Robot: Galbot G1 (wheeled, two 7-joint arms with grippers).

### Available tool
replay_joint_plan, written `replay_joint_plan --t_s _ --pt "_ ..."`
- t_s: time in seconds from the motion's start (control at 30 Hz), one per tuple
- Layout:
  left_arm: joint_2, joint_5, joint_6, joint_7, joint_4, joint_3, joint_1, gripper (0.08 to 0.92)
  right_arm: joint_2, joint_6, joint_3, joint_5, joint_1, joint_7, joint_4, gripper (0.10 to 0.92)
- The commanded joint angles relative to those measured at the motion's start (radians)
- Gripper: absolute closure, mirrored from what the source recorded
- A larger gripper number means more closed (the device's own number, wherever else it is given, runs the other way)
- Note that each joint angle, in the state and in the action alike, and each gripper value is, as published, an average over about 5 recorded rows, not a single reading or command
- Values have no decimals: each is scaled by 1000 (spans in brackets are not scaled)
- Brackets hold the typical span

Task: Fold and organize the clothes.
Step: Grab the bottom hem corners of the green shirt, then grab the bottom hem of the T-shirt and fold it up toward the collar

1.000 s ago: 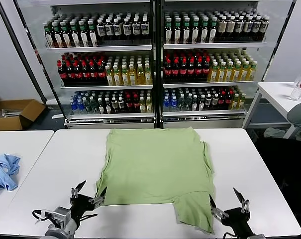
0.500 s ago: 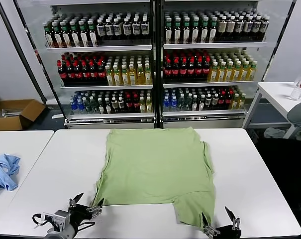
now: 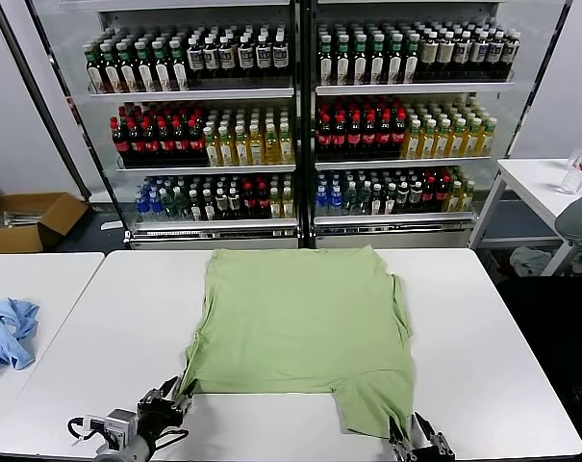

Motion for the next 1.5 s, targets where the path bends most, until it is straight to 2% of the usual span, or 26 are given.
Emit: replay_joint_plan --t_s 0.03,0.17,0.33,0.5,0.8,0.9,1.37,1.43,1.5 --pt "-16 -6 -10 5 4 13 -1 691 3 -2 3 33 5 -1 -5 785" --pt "-9 -8 -56 13 -30 6 5 804 -10 2 74 108 15 -20 42 893" --pt "30 -23 -82 16 -91 -16 26 909 -44 -12 154 167 -33 -49 144 921" --pt "56 -18 -99 11 -126 -18 92 916 -56 -12 154 97 -145 -76 184 921" --pt "51 -14 -120 0 -100 -15 102 916 -38 11 141 13 -179 -81 161 916" --pt "58 -13 -128 0 -98 -14 105 916 -28 14 138 -2 -145 -58 135 868" --pt "47 -15 -105 6 -63 3 36 916 -1 -86 32 30 66 -70 -17 482" --pt "43 -15 -103 6 -58 7 30 916 2 -110 19 50 79 -69 -26 489" --pt "40 -14 -101 7 -57 8 28 916 -1 -126 14 68 80 -69 -32 531"
